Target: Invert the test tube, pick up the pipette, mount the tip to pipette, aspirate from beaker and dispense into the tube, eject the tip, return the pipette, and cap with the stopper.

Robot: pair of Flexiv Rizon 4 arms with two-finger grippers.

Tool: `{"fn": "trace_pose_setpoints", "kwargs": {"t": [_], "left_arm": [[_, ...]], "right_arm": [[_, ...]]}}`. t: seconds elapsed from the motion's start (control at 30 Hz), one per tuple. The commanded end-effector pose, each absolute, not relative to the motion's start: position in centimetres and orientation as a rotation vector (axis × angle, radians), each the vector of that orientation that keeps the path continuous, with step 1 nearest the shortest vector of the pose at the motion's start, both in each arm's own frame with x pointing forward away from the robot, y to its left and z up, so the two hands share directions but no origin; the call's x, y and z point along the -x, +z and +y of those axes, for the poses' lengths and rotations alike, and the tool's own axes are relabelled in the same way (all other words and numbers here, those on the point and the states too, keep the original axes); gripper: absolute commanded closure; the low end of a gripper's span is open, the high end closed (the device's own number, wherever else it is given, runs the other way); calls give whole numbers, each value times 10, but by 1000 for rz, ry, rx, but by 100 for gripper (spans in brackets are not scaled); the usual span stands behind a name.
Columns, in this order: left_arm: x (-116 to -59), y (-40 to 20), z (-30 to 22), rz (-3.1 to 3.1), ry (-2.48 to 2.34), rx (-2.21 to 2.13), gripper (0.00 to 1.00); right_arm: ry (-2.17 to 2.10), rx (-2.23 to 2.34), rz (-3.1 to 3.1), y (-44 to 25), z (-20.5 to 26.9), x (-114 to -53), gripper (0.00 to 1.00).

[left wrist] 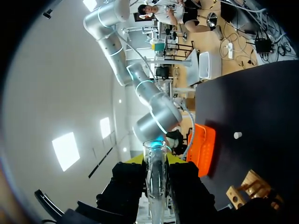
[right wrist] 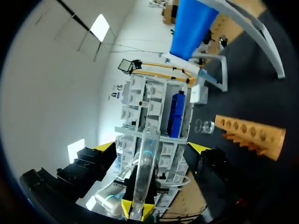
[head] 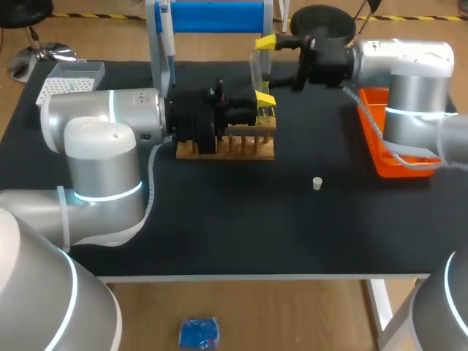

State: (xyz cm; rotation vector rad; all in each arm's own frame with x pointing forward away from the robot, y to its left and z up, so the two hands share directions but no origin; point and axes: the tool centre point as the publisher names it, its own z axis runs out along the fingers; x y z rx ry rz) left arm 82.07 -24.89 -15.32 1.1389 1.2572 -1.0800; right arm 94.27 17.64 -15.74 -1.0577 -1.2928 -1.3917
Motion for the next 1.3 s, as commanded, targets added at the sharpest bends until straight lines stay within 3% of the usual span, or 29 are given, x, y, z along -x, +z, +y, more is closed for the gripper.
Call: {"fn": "trace_pose_setpoints", "kwargs": {"t": [0.03, 0.63, 1.3], "left_arm": [[-820, -154, -250, 1255, -1077, -1136, 100], [-820, -154, -250, 1255, -1077, -1136, 100], [-820, -154, -250, 1255, -1077, -1136, 100]], "right_arm": [[-1477, 1006, -1338, -158, 148, -934, 0], [-1819, 665, -1943, -204, 93, -922, 0], [-1761, 336, -2360, -275, 101, -932, 0]]}}
